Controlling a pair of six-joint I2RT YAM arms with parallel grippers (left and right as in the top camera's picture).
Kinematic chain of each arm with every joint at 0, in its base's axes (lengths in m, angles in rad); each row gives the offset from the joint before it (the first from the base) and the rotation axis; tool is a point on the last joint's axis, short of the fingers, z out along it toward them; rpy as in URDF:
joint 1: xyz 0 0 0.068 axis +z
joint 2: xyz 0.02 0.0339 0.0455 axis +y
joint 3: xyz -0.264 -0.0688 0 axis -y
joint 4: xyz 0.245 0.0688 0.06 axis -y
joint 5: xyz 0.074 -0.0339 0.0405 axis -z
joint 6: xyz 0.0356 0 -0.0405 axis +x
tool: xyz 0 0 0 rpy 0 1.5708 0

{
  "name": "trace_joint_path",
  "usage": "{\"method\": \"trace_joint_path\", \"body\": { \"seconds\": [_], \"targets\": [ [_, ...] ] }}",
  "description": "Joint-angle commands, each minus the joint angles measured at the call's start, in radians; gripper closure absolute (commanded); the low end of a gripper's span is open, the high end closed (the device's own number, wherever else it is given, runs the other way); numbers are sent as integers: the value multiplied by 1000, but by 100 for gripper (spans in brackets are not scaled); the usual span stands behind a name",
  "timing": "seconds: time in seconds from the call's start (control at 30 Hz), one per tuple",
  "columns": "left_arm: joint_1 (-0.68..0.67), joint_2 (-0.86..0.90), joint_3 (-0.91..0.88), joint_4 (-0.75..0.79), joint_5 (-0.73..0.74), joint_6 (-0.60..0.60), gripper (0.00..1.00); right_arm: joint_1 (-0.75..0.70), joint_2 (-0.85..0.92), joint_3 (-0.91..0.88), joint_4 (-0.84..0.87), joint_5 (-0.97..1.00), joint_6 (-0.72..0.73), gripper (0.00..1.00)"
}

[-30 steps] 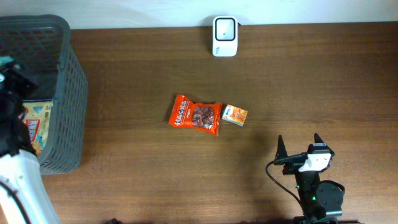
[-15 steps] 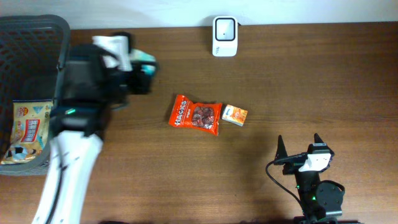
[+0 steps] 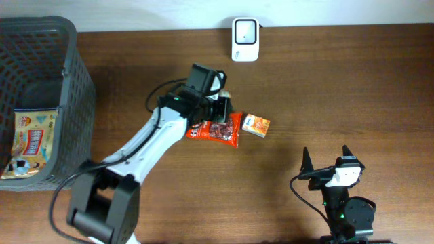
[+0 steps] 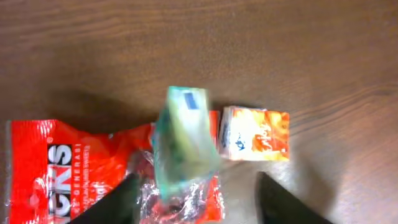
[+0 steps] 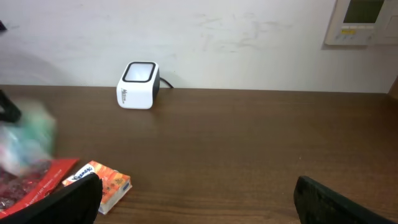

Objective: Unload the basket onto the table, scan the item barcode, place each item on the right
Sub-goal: 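Lift the small green tissue pack out and drop it beside the red bag, then reach the left gripper into the basket and grasp the large wipes pack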

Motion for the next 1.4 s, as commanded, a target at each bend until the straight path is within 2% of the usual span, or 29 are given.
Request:
{"method": "trace_joint_path", "body": {
  "seconds": [0.0,0.07,0.1,0.17,0.3,0.37,0.43,0.6,0.7,0.9,1.1,1.37],
  "targets": [
    [-4,-13,24,28,-22,2,18,-6,-6,-5,-6,16,0,2],
    [-1,-25,53,26,-22,3,18,-6,-6,-5,-6,16,0,2],
    [2,-36,65,23,-22,3,14,-6,-6,-5,-6,16,0,2],
    [9,-68,86,15,-22,3,13,-6,-6,-5,-6,16,0,2],
    [13,-177,98,-8,-66,73,9,-6,-6,-5,-6,16,0,2],
    [17,-245,98,-32,-163,78,7,-6,-6,-5,-6,16,0,2],
    [28,-311,98,-53,-257,78,0,-6,-6,-5,-6,16,0,2],
    [84,-504,98,-137,-523,109,0,-6,-6,-5,-6,16,0,1],
    [150,-583,98,-187,-575,202,1,-6,-6,-5,-6,16,0,1],
    [349,-678,105,-209,-568,208,0,-6,-6,-5,-6,16,0,2],
    [515,-659,191,-277,-568,209,1,-6,-6,-5,-6,16,0,2],
    [653,-442,556,-622,-566,209,1,-6,-6,-5,-6,16,0,2]
  ]
}}
